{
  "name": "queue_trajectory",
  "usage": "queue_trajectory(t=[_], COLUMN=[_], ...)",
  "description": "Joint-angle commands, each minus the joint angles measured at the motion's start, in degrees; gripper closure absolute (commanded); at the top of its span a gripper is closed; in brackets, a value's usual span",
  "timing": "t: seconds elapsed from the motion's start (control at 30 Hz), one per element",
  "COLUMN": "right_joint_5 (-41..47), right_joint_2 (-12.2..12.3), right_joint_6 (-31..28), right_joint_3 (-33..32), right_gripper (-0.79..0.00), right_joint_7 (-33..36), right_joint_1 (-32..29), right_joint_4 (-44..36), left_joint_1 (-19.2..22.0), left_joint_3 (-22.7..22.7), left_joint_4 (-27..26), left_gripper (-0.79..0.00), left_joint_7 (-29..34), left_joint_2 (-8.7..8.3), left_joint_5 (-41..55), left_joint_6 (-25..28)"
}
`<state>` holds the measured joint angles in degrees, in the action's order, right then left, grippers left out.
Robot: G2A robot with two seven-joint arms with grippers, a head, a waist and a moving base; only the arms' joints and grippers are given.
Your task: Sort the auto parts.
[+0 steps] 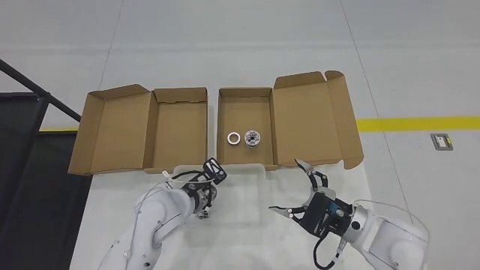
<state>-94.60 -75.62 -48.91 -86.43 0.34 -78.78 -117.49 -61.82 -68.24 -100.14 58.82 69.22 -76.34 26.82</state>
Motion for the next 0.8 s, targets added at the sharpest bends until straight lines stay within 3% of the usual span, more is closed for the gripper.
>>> queue_trajectory(t=[0.0,0.2,0.4,0.77], right_joint_5=[0.0,0.0,0.0,0.0], right_joint_2=[0.0,0.0,0.0,0.0], right_joint_6=[0.0,0.0,0.0,0.0], right_joint_3=[0.0,0.0,0.0,0.0], right_gripper=[-0.785,-0.785,-0.785,-0.785], right_joint_7=[0.0,0.0,0.0,0.0], right_joint_1=[0.0,0.0,0.0,0.0], right_joint_4=[0.0,0.0,0.0,0.0], left_joint_1=[-1.64,-5.09,-6.67,-6.89], left_joint_3=[-2.28,-10.52,-19.54,-19.98], left_joint_4=[-3.85,-11.78,-13.79,-13.97], left_gripper=[0.0,0.0,0.0,0.0], left_joint_7=[-0.1,-1.54,-5.74,-5.93], left_joint_2=[-0.41,-1.57,-2.37,-2.42], left_joint_5=[2.2,9.56,16.59,16.79], left_joint_6=[1.03,3.13,1.13,1.06])
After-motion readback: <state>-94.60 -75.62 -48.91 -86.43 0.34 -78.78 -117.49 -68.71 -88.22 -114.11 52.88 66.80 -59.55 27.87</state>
